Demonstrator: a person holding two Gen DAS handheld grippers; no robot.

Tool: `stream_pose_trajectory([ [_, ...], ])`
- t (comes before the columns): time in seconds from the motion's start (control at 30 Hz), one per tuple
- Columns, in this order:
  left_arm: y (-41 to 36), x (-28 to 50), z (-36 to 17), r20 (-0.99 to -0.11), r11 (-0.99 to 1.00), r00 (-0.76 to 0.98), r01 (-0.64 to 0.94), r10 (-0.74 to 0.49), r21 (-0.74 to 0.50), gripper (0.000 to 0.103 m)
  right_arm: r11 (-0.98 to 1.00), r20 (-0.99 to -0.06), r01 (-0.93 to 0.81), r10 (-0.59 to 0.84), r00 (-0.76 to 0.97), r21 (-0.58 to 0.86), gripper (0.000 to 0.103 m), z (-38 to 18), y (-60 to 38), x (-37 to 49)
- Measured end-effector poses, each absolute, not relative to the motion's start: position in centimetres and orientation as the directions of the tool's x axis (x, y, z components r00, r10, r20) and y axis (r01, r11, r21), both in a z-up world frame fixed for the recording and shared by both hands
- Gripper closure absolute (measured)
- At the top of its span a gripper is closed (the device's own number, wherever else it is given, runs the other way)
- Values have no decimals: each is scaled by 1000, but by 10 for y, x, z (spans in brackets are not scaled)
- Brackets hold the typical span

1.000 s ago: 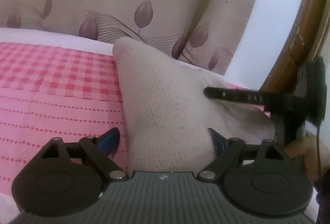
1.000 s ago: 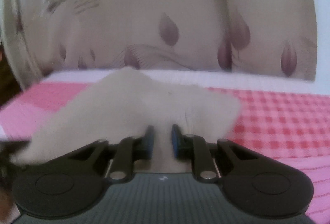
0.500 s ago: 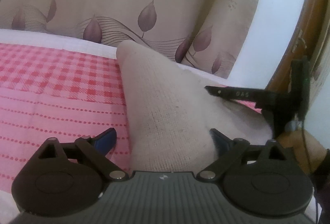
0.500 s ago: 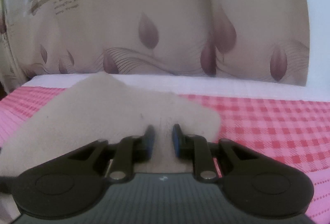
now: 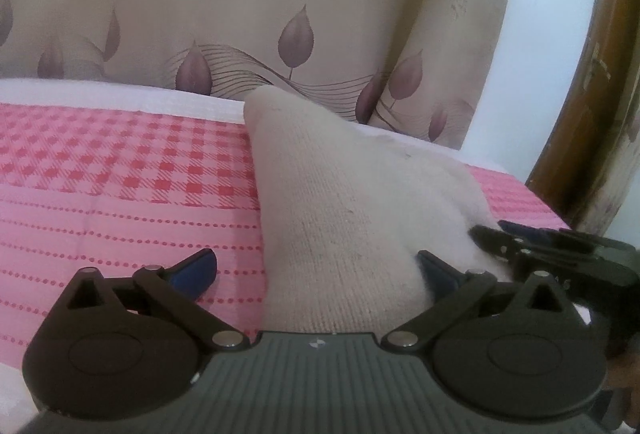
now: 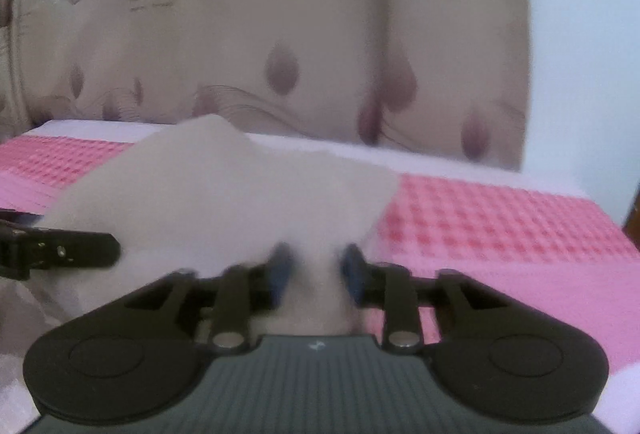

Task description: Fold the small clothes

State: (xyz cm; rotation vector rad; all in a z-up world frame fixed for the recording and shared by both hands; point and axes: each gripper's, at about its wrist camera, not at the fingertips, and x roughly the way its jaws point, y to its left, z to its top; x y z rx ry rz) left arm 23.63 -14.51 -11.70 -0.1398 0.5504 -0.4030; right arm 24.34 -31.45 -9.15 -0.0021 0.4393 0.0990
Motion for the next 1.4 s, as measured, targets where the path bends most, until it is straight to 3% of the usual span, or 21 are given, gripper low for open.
stream_pose_trajectory([
  [0.13, -147, 236, -116, -483, 921, 784, 325, -389, -215, 0, 993, -448, -54, 97, 889, 108, 42, -95, -329, 249],
  [0.43, -150, 234, -115, -489, 932, 794, 313, -361, -181, 0, 969, -465, -38, 150, 872, 242, 29, -102, -348, 249],
  [0.8, -146, 238, -117, -493, 923, 780, 318, -385, -219, 0, 933, -489, -57, 237, 839, 355, 17, -107, -363, 254],
  [0.93, -135, 244, -117, -489, 888, 743, 354, -457, -293, 0, 919, -496, -87, 285, 820, 384, 11, -109, -366, 257],
  [1.23, -119, 272, -117, -467, 779, 625, 474, -625, -410, 1, 891, -496, -193, 396, 773, 410, 10, -109, -364, 261],
  [1.4, -118, 299, -125, -459, 701, 533, 494, -711, -513, 8, 857, -497, -259, 477, 725, 445, 10, -107, -366, 267],
])
